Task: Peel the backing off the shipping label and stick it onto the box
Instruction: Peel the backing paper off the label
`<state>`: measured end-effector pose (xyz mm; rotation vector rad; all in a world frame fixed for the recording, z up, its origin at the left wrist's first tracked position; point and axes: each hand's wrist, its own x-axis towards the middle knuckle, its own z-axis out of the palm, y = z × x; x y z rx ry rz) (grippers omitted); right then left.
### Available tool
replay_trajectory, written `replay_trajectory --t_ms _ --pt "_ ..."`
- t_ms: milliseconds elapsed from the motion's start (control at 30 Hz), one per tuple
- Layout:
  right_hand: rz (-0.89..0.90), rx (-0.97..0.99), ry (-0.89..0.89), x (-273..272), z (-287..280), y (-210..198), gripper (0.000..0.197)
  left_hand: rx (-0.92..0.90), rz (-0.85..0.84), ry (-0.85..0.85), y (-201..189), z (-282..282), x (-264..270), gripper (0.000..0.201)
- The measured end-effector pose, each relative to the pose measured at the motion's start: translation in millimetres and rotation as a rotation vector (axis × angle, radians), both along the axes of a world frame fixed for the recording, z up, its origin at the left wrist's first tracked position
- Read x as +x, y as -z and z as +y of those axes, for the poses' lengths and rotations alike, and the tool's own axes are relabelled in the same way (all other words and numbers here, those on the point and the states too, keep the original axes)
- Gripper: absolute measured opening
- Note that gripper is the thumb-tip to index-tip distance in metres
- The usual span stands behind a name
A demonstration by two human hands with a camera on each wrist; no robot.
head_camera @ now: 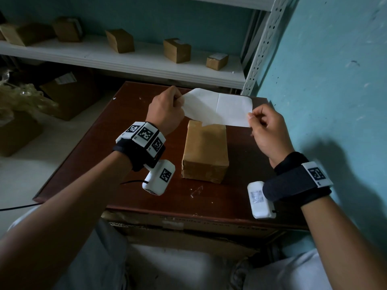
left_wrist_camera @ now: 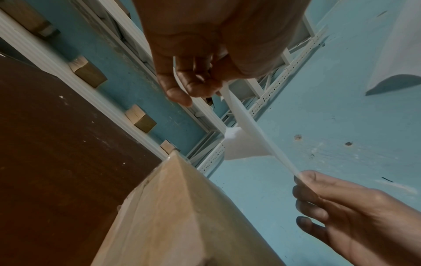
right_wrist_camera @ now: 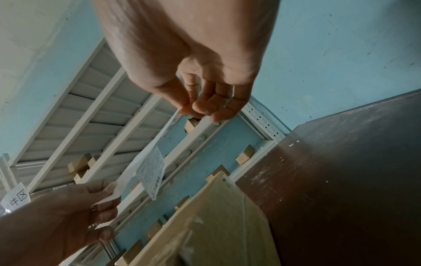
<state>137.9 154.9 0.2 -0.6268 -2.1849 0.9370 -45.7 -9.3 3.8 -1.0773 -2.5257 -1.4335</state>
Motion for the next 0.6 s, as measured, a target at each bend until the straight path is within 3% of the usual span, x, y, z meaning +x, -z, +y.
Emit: replay_trajectory --t_ms 600 --pt "0.008 0.002 -0.001 0.0 0.2 0.1 0.009 0.004 0.005 -0.029 1.1 -0.6 -0.9 0.011"
